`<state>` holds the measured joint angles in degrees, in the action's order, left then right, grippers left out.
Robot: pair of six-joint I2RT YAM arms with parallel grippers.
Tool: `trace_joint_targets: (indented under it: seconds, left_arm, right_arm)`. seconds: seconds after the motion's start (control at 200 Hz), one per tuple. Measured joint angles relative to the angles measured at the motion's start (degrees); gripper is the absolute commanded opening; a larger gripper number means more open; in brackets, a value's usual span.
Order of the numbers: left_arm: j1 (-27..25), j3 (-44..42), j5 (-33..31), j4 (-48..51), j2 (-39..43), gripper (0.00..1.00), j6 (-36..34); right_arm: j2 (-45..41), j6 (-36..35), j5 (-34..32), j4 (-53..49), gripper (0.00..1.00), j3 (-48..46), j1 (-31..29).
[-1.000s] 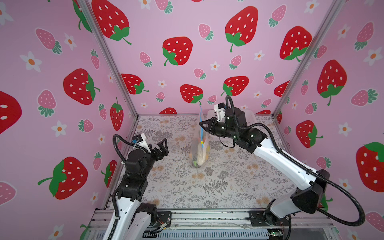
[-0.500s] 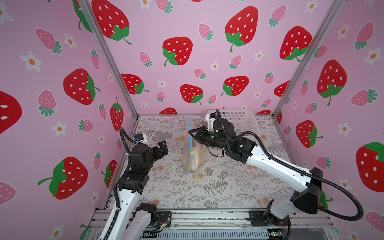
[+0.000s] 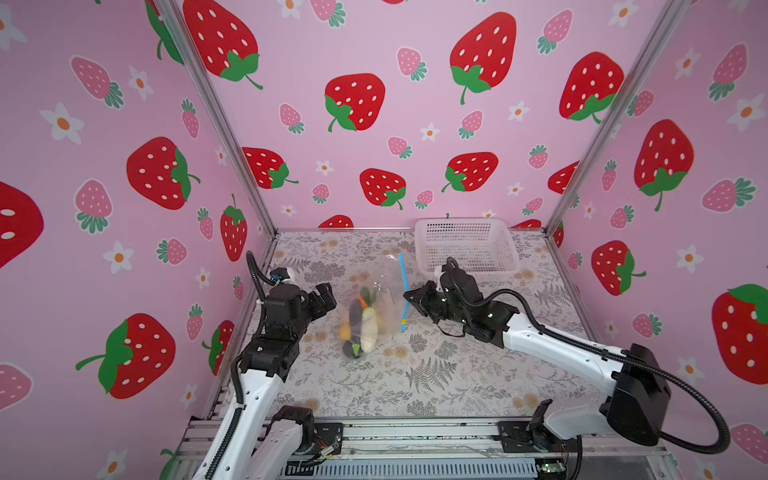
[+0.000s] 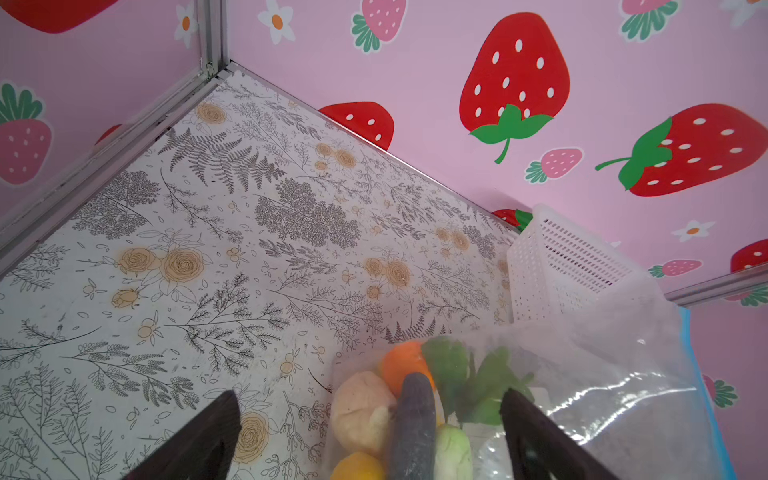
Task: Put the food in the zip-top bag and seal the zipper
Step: 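Lower the bag onto the table with the right gripper while the left gripper draws back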
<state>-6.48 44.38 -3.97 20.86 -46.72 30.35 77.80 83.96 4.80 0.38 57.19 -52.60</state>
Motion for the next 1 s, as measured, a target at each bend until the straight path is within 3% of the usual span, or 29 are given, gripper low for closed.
trace_joint_targets:
  seconds: [0.37, 0.64, 0.875, 1.0]
  left_arm:
    - [0.00, 0.15, 5.29, -1.36, -8.00, 0.98, 3.13]
    - [-2.43, 0.15, 7.63, -1.92, -11.78, 0.98, 4.09]
    - [-5.60, 0.15, 7.43, -2.62, -14.67, 0.98, 4.09]
    - [-6.49, 0.33, 7.39, -2.64, -15.67, 0.99, 4.04]
  right_arm:
    - [-11.37, -1.92, 8.50, 0.63, 0.00, -13.70, 11.58]
    - [-14.88, -10.21, 17.09, 1.42, 0.00, -26.60, 23.32]
    - [-7.61, -24.96, 25.24, 2.89, 0.00, -34.75, 37.27]
    - [-0.22, -31.67, 29.24, 4.00, 0.00, -33.94, 39.80]
